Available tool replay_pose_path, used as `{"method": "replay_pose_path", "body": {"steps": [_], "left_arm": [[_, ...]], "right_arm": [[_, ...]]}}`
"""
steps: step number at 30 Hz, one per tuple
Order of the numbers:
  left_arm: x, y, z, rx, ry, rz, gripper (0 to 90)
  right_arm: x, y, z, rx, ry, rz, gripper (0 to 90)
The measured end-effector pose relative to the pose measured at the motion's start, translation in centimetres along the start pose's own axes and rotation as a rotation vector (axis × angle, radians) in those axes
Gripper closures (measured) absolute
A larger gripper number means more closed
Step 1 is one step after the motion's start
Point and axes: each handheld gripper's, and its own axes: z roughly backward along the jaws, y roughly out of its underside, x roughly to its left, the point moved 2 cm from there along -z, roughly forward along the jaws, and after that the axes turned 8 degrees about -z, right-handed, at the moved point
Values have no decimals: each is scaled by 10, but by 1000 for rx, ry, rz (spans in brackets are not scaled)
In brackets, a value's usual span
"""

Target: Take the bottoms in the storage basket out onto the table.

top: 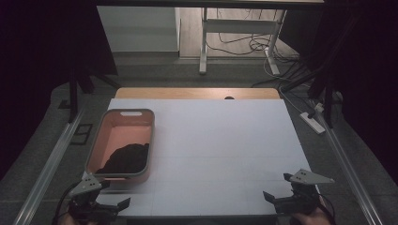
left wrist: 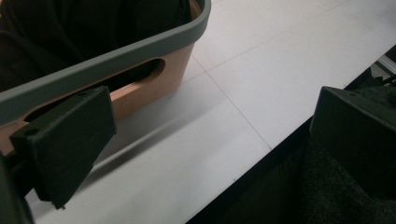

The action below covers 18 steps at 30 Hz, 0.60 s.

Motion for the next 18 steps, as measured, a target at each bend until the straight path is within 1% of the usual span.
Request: {"method": "replay_pose_path", "body": {"steps": [2,4,7,10,15,18], "left_arm": [[0,0,0,-4,-9,-6,0],[0,0,0,-1,-9,-9,0],[0,-1,1,6,6,-11,1],[0,-2,1,7,2,-19,1],[2,-5,2,-12,4,-49,7],[3,-9,3,-19,5,-56,6]], "right_arm": [[0,0,0,1,-1,2,0],[0,0,0,3,-2,2,0],[0,0,-1,7,-4,4,0],[1,0,-1,13,-3,11,0],[2,0,-3,23,-1,21,0],[2,0,-3,26,0,24,0]]}}
